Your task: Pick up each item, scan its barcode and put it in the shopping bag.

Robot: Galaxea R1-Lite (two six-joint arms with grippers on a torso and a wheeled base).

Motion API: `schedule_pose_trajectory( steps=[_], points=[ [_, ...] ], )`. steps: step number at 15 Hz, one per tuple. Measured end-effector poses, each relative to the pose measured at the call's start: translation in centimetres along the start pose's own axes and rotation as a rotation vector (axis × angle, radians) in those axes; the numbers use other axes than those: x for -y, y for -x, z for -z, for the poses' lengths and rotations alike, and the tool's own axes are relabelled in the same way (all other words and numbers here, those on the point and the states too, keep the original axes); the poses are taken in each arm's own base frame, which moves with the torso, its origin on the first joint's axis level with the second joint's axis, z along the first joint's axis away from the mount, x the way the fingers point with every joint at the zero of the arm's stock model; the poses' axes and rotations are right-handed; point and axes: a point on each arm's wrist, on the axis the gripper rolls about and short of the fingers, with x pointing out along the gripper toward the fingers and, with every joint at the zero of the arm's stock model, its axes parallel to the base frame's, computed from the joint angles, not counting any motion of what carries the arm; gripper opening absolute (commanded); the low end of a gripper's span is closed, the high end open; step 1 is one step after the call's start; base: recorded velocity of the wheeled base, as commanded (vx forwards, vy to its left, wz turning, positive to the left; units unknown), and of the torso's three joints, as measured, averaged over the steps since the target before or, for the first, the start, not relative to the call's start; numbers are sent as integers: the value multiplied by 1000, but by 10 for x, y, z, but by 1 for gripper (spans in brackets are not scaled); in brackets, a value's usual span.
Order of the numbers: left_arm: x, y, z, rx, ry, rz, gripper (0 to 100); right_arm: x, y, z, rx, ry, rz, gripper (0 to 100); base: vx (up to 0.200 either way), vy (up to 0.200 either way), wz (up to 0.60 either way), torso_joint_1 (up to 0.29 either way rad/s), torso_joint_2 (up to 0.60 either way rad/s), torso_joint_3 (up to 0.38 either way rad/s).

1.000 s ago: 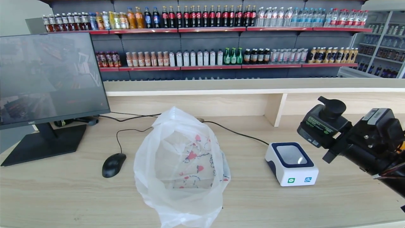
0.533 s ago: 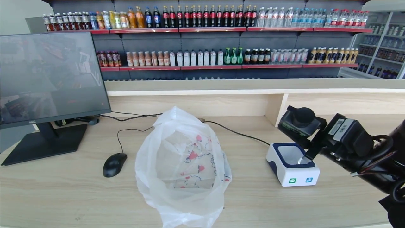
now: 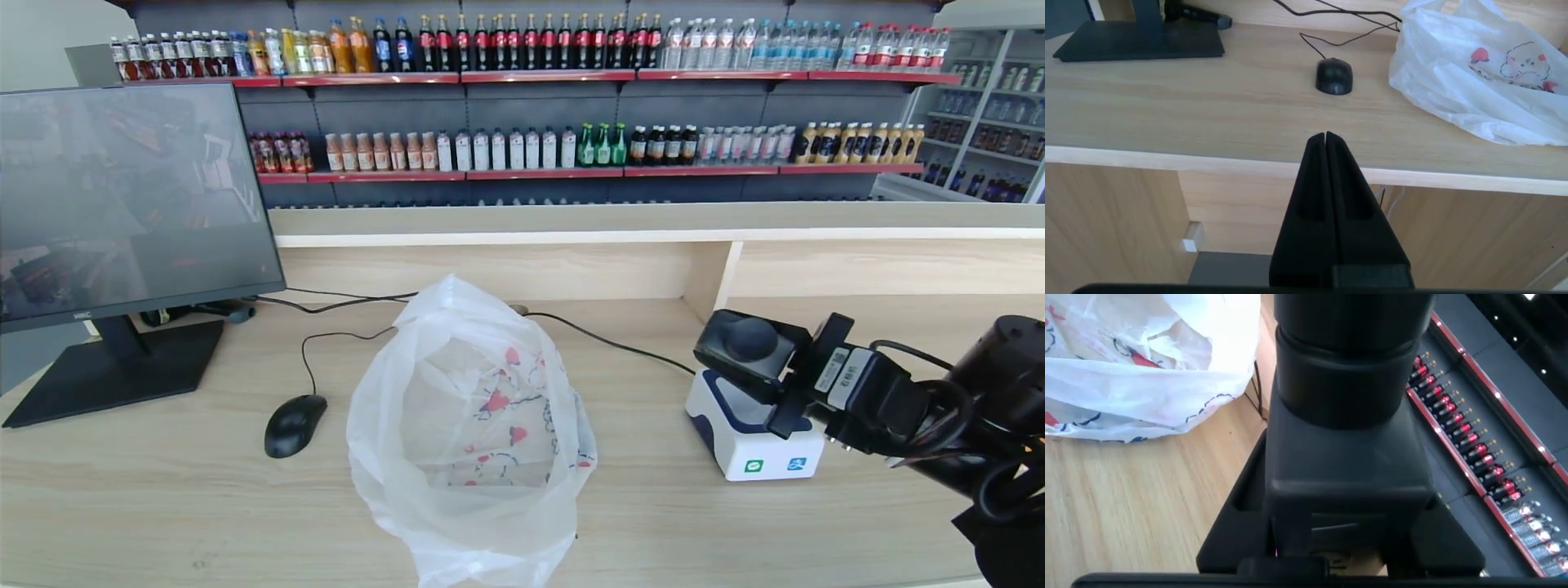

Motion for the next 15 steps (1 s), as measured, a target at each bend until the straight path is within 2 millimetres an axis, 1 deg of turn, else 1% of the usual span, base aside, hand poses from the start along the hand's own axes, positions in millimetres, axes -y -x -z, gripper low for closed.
schedule_pose_trajectory(
  steps=[4,6,8,11,15],
  points=[
    [0,0,0,0,0,-1,0,-2,4,15,8,37,-54,0,0,0,0,0,0,0],
    [0,0,0,0,0,-1,0,3,13,30,-8,71,-66,0,0,0,0,0,0,0],
    [0,0,0,0,0,0,0,6,17,40,-26,79,-66,0,0,0,0,0,0,0],
    [0,0,0,0,0,-1,0,5,17,47,-35,76,-75,0,0,0,0,0,0,0],
    [0,0,0,0,0,-1,0,4,17,50,-41,71,-81,0,0,0,0,0,0,0]
  ],
)
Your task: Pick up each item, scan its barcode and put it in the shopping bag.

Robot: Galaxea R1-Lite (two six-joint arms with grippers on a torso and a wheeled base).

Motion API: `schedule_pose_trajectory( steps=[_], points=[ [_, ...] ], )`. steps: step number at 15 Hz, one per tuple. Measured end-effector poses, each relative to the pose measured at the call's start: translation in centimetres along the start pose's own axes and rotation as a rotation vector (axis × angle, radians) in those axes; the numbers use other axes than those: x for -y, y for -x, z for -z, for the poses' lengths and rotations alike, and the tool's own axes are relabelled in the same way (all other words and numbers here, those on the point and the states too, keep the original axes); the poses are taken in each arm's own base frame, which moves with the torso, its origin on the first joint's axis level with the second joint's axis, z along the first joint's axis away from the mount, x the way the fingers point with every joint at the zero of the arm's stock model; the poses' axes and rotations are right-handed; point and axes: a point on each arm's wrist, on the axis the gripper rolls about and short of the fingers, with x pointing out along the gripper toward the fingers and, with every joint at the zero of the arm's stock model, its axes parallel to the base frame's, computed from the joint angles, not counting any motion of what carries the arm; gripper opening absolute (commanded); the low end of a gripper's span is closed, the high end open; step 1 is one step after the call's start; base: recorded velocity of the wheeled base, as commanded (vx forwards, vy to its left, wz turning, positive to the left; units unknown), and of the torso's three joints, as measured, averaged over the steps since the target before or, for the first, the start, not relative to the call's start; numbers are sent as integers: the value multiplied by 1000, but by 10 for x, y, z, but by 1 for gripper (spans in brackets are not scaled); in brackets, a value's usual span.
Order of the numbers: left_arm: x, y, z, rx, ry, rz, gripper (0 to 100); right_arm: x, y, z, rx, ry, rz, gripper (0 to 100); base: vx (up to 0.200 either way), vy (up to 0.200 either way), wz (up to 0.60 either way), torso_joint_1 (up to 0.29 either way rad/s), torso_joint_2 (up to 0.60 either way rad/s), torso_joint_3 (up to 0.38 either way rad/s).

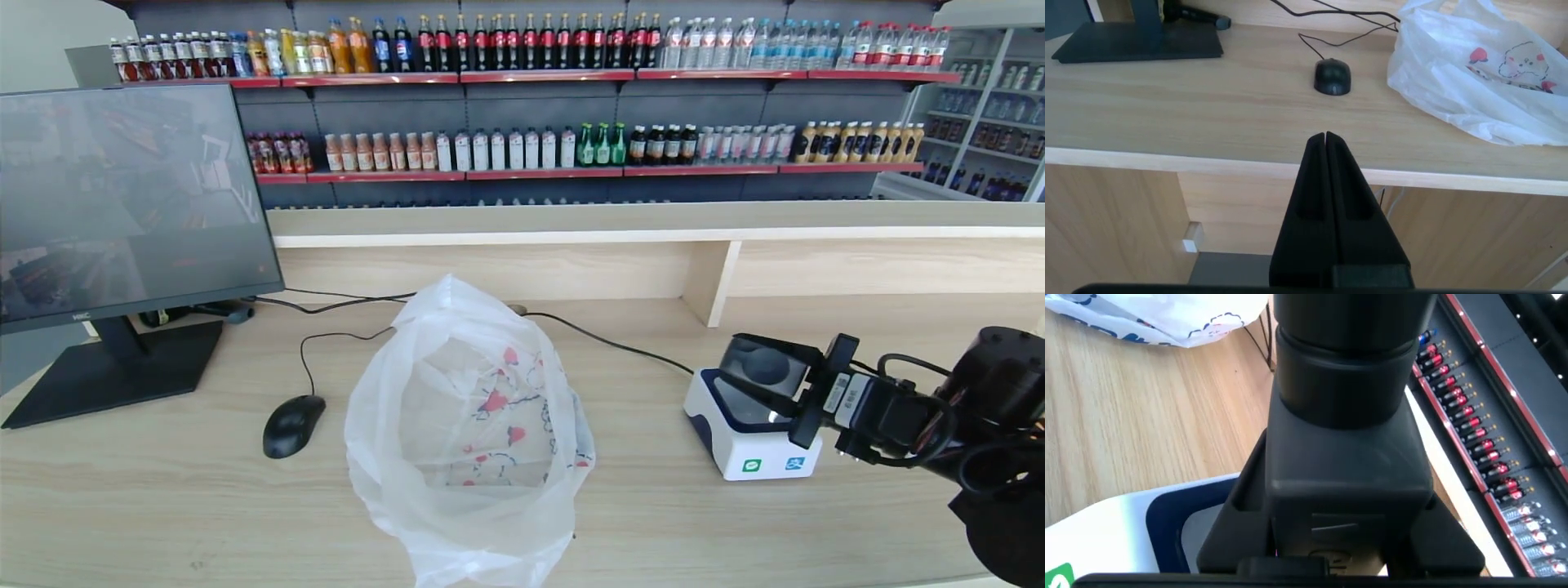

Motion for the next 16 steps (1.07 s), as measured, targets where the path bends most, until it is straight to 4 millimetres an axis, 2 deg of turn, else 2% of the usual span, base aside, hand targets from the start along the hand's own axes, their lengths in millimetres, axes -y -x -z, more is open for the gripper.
schedule_pose_trajectory(
  steps=[16],
  points=[
    [0,0,0,0,0,0,0,2,-2,0,3,3,7,0,0,0,0,0,0,0]
  ],
)
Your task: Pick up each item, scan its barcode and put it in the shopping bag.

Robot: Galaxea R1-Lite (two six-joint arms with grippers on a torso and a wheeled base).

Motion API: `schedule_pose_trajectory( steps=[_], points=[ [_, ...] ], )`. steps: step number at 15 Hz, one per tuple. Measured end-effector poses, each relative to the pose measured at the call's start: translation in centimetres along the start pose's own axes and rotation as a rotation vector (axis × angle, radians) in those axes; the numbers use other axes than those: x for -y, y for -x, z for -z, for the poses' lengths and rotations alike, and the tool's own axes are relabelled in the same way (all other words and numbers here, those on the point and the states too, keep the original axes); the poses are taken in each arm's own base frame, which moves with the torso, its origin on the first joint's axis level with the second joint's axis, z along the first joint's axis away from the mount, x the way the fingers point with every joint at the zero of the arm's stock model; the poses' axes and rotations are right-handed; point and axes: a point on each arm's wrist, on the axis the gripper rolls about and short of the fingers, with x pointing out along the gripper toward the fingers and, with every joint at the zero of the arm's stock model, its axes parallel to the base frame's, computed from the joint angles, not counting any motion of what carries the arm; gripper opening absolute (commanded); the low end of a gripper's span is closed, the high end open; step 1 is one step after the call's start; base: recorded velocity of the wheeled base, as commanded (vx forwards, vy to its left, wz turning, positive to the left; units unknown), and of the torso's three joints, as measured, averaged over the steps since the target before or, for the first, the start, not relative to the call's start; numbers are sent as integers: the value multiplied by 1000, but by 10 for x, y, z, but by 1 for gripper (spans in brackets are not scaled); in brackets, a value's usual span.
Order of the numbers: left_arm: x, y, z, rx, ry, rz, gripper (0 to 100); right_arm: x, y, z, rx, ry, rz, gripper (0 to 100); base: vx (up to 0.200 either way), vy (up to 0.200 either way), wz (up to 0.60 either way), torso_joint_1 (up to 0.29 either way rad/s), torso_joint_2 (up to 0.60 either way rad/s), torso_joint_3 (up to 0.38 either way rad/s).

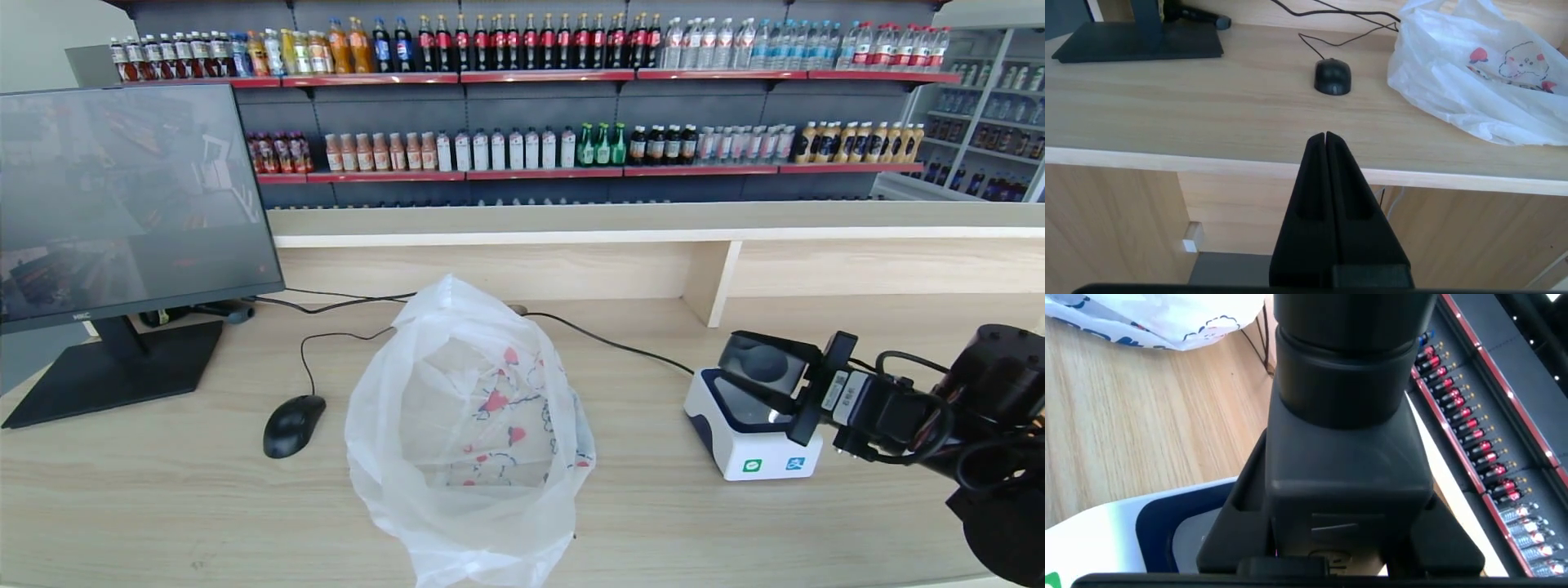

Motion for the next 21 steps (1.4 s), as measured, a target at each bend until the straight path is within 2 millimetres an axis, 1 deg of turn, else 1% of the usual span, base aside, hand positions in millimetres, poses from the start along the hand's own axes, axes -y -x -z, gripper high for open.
schedule_pose_trajectory(
  steps=[4,7,8,9,11,13,15,18,19,21],
  points=[
    [0,0,0,0,0,0,0,4,0,-3,8,-9,11,0,0,0,0,0,0,0],
    [0,0,0,0,0,0,0,9,1,-9,19,-11,29,0,0,0,0,0,0,0],
    [0,0,0,0,0,0,0,13,1,-13,17,-27,51,0,0,0,0,0,0,0],
    [0,0,0,0,0,0,0,22,-1,-20,18,-46,96,0,0,0,0,0,0,0],
    [0,0,0,0,0,0,0,34,-11,-36,20,-82,191,0,0,0,0,0,0,0],
    [0,0,0,0,0,0,0,39,-20,-56,8,-157,296,0,0,0,0,0,0,0],
    [0,0,0,0,0,0,0,43,-22,-72,1,-243,387,0,0,0,0,0,0,0],
    [0,0,0,0,0,0,0,48,-15,-83,-16,-402,511,0,0,0,0,0,0,0],
    [0,0,0,0,0,0,0,48,-14,-86,-14,-440,532,0,0,0,0,0,0,0],
    [0,0,0,0,0,0,0,49,-11,-89,18,-584,565,0,0,0,0,0,0,0]
  ],
)
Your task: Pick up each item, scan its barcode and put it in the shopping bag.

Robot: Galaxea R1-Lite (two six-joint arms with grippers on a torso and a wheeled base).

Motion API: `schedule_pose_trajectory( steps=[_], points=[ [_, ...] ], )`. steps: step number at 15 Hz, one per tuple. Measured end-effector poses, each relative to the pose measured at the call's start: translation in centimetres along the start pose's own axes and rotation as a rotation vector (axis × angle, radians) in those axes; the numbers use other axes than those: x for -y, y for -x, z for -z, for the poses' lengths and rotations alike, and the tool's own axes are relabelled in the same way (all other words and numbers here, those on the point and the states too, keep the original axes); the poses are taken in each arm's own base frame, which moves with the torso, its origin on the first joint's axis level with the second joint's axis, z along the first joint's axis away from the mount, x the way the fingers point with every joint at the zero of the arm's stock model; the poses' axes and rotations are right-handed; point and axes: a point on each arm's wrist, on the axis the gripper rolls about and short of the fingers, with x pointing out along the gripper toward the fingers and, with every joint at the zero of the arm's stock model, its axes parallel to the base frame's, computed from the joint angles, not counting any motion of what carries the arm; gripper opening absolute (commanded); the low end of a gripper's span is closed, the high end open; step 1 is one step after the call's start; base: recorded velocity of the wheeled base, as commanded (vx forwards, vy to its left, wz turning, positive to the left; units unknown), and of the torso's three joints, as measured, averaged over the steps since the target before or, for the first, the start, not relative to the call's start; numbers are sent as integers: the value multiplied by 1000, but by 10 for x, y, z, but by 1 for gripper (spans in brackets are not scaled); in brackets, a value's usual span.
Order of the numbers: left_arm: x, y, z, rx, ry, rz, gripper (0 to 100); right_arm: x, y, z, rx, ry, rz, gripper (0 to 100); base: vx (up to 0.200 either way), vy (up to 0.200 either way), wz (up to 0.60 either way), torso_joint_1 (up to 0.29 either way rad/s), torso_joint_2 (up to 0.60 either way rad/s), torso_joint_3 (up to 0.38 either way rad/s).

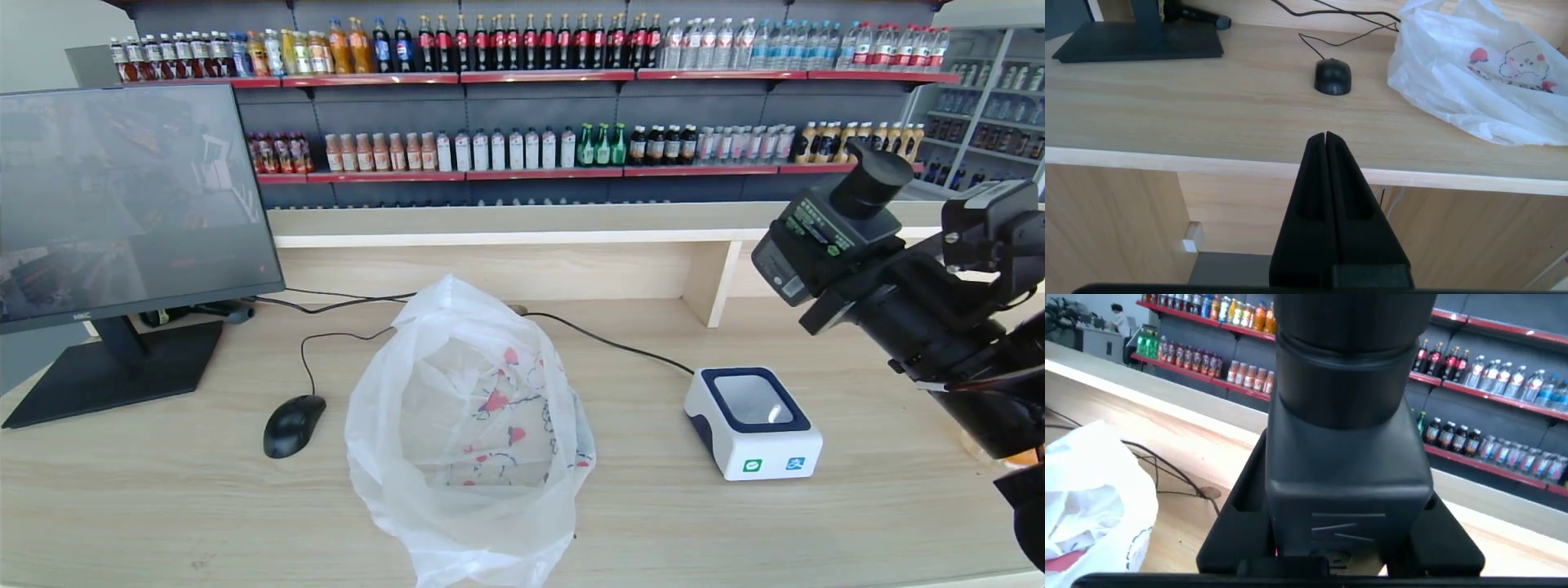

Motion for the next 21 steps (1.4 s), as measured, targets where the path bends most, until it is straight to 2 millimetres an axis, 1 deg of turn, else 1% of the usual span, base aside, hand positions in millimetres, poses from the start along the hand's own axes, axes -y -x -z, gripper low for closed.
schedule_pose_trajectory(
  steps=[2,5,7,8,9,12,17,21],
  points=[
    [0,0,0,0,0,0,0,-2,5,-1,-8,-80,0,0,0,0,0,0,0,0],
    [0,0,0,0,0,0,0,-6,16,2,-42,-91,-13,0,0,0,0,0,0,0],
    [0,0,0,0,0,0,0,-12,28,5,-79,-85,-36,0,0,0,0,0,0,0],
    [0,0,0,0,0,0,0,-12,29,5,-79,-86,-31,0,0,0,0,0,0,0],
    [0,0,0,0,0,0,0,-7,31,4,-82,-88,-10,0,0,0,0,0,0,0],
    [0,0,0,0,1,1,0,10,31,3,-73,-83,65,0,-200,0,0,9,2,2],
    [0,0,0,1,0,0,0,17,34,-4,-46,-75,91,0,0,0,0,0,0,0],
    [0,0,0,1,1,0,0,18,34,-6,-41,-78,94,0,0,200,0,10,2,5]
  ],
)
